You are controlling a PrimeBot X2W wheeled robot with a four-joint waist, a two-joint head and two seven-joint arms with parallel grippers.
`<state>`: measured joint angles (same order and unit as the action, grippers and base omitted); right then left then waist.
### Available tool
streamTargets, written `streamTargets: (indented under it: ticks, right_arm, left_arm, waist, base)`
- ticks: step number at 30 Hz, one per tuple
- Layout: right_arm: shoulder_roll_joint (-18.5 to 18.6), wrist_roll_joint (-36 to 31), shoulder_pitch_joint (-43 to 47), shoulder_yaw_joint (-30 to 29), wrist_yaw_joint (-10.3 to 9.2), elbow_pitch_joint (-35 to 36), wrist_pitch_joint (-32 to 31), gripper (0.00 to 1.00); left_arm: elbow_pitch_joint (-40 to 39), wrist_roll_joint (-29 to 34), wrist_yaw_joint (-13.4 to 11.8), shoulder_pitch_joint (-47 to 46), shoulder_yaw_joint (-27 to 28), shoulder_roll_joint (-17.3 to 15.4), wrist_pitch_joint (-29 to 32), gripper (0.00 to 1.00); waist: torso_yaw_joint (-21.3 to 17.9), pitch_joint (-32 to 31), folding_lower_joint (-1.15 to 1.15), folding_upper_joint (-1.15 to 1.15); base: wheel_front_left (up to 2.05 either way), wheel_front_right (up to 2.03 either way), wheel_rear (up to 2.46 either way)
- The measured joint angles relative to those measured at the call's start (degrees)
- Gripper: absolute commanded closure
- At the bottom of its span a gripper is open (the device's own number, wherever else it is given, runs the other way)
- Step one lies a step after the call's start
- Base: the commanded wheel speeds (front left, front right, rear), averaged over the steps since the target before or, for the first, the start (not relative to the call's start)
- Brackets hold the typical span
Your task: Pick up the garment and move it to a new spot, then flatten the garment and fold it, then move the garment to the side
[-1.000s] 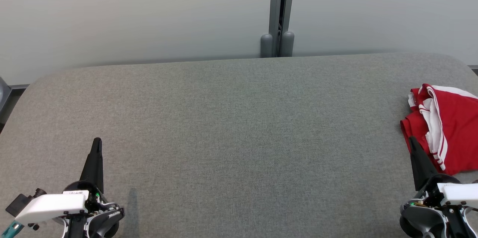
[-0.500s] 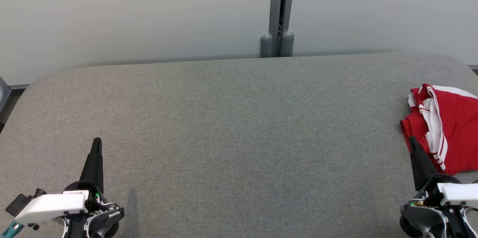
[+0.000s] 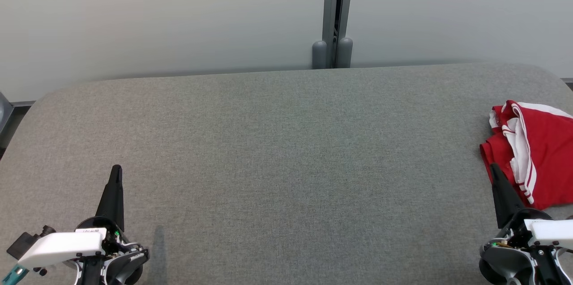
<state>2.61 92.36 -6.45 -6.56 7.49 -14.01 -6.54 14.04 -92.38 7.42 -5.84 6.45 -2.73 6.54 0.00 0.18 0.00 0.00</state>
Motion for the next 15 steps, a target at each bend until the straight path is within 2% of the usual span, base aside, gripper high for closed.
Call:
streamTargets:
  ticks: [15]
  right_arm:
    - [0.0, 0.0, 0.0, 0.0, -0.01, 0.0, 0.0, 1.00]
  left_arm:
    - [0.0, 0.0, 0.0, 0.0, 0.0, 0.0, 0.0, 1.00]
  waist:
    - [0.0, 0.0, 0.00, 0.00]
  base:
    - [0.00, 0.00, 0.00]
